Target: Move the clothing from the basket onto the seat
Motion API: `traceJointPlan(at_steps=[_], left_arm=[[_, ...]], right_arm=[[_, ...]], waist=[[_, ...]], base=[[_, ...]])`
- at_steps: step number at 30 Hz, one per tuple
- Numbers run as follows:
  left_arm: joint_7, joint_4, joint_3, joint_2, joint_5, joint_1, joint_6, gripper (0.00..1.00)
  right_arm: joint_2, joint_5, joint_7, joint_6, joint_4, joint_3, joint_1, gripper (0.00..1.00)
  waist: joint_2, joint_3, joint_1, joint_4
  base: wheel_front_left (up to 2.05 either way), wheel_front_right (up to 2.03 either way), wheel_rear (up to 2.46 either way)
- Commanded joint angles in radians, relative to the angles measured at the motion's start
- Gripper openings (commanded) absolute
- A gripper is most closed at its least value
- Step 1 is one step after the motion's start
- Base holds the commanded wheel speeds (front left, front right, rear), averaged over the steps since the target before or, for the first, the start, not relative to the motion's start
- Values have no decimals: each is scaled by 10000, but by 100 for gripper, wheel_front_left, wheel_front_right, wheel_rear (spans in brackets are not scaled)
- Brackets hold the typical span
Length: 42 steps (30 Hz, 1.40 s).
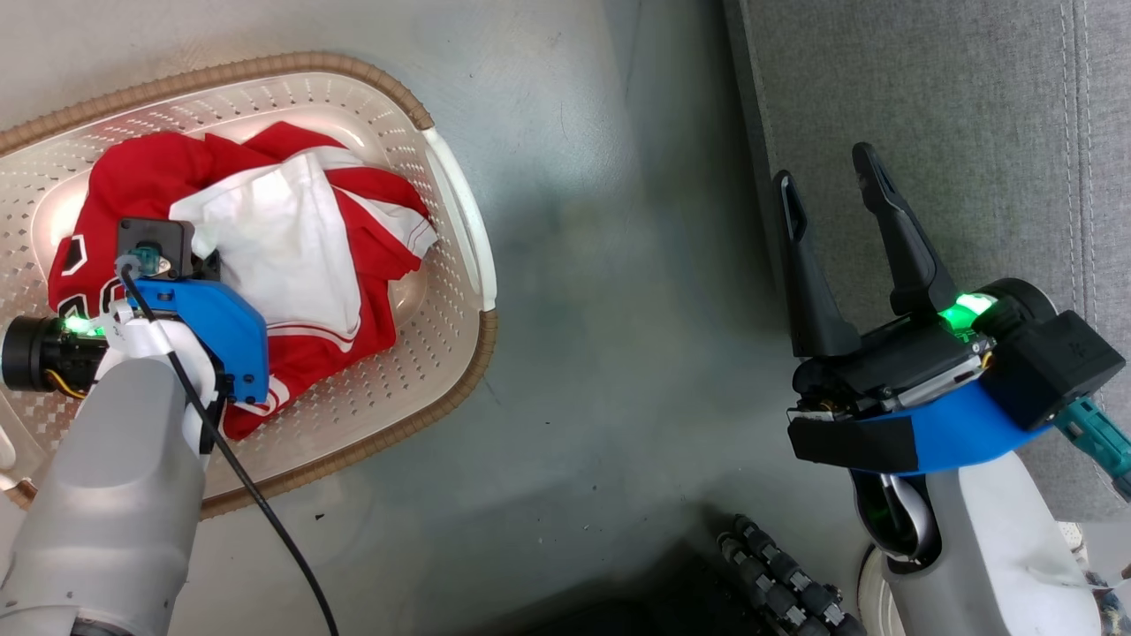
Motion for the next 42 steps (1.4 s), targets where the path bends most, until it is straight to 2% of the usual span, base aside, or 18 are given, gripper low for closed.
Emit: traceJointPlan(at_steps=[1, 8, 11, 18, 24, 29, 34, 38, 42], left_arm=[[-76, 41, -13, -47, 15, -179, -27, 0], [-384, 352, -27, -203, -200, -258, -72, 0], [-733, 431, -86, -482, -286, 11, -145, 0], [-1841, 609, -313, -1261, -586, 817, -536, 0], [-2398, 390, -1077, -1900, -799, 1463, -774, 0], [-2380, -619, -2318, -2202, -1765, 1918, -795, 0], [-2100, -1981, -3543, -2260, -2815, 1847, -799, 0], [-1870, -2865, -4120, -2260, -3405, 1464, -790, 0], [-1839, -3396, -4270, -2255, -3738, 1162, -789, 0]], right_arm=[[0, 41, -38, 4, -38, -13, -50, 100], [-2, 121, -37, 4, 99, 155, -328, 100], [-6, 85, -37, 4, 389, 181, -425, 100], [-13, -210, -38, 4, 1324, 67, -152, 100], [-19, -507, -38, 3, 2200, -117, 509, 100], [-16, -439, 18, 4, 2698, -117, 1108, 100], [-17, -275, 262, 4, 2921, 22, 1655, 100], [-17, -130, 490, 4, 3014, 213, 2103, 100], [-14, -14, 608, 4, 2933, 343, 2279, 100]], waist=[[1, -7, -1, 3], [1, -185, -1, -30], [1, -846, -1, 73], [1, -3707, -1, 636], [1, -6376, -1, 1365], [1, -8041, -1, 1932], [1, -9096, -1, 2333], [1, -9743, -1, 2610], [1, -9947, -1, 2753]], base=[[0, 0, 0], [0, 0, 0], [0, 0, 0], [0, 0, 0], [0, 0, 0], [0, 0, 0], [0, 0, 0], [0, 0, 0], [0, 0, 0]])
